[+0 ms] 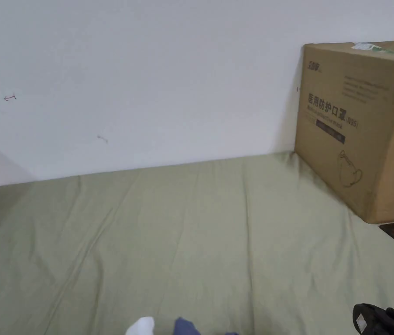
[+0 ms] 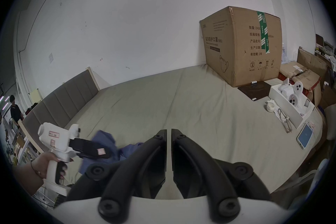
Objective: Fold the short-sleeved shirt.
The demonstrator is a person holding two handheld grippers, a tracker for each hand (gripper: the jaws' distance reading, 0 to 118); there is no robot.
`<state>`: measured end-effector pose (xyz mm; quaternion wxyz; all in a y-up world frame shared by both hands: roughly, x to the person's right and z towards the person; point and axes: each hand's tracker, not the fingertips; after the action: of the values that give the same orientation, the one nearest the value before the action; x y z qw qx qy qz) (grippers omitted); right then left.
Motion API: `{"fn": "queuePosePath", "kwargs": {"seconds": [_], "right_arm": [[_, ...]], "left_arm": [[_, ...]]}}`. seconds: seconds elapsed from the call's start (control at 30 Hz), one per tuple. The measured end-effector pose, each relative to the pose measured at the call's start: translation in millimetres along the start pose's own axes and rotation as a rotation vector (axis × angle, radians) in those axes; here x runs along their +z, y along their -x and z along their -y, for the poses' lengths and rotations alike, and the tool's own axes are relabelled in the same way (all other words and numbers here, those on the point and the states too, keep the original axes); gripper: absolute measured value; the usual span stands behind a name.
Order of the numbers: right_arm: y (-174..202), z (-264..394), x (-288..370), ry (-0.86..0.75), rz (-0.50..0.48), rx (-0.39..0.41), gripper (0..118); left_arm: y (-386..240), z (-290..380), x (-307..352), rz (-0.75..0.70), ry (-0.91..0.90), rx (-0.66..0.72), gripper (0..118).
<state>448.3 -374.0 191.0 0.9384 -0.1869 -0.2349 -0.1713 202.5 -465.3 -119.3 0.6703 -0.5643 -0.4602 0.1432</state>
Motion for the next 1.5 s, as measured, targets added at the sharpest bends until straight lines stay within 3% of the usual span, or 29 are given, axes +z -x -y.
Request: {"fn": "queuePosePath", "kwargs": {"seconds": [0.03, 0.17, 0.37, 0.4, 0.43, 0.47, 0.5, 0.6, 0.83, 1.0, 1.07, 1.23, 1.4, 1.5], "right_arm": [[-2.1, 0.3, -0.1, 0.004, 0.003, -0.003, 5], [-9.9, 2.0, 1.0, 0.011, 0.009, -0.015, 5], [-18.2, 3.0, -1.8, 0.016, 0.016, -0.026, 5], [-18.9, 3.4, -2.1, 0.017, 0.017, -0.030, 5], [-19.7, 3.5, -2.8, 0.018, 0.017, -0.033, 5], [-20.1, 3.5, -3.3, 0.020, 0.018, -0.036, 5], [-20.8, 3.9, -3.5, 0.022, 0.019, -0.039, 5], [-23.0, 6.2, -2.9, 0.026, 0.020, -0.043, 5], [-28.9, 13.3, -3.2, 0.055, 0.034, -0.056, 5], [-30.7, 16.9, -4.6, 0.078, 0.035, -0.092, 5], [-29.4, 17.5, -5.1, 0.082, 0.026, -0.108, 5], [-16.0, 10.8, -4.6, 0.071, -0.021, -0.116, 5], [16.9, -11.9, 5.1, -0.088, -0.056, -0.006, 5], [40.0, -23.2, 6.4, -0.165, -0.051, 0.057, 5]], "left_arm": [[-4.6, 0.2, -13.2, 0.011, 0.025, -0.007, 117], [-16.4, 0.4, -37.4, 0.018, 0.015, -0.065, 111], [-15.0, 6.4, -0.2, 0.024, -0.070, -0.143, 108], [-15.5, 8.2, 5.7, 0.014, -0.091, -0.175, 91], [-16.9, 9.9, 9.2, 0.005, -0.101, -0.201, 62], [-19.1, 12.3, 10.3, -0.017, -0.079, -0.239, 27], [-26.1, 15.1, 7.6, -0.066, -0.061, -0.274, 2], [-35.8, 21.1, -12.3, -0.085, 0.012, -0.331, 2], [-25.9, 27.0, -109.5, -0.155, 0.187, -0.265, 1], [-5.7, 31.2, -136.6, 0.067, 0.189, 0.025, 2], [-8.0, 30.3, -126.7, 0.141, 0.188, -0.008, 2], [-51.5, 37.4, -39.6, 0.081, -0.117, -0.349, 1], [-85.6, 52.1, 91.2, -0.118, -0.699, -0.618, 1], [-92.6, 62.7, 144.2, -0.283, -0.956, -0.622, 1]]}}
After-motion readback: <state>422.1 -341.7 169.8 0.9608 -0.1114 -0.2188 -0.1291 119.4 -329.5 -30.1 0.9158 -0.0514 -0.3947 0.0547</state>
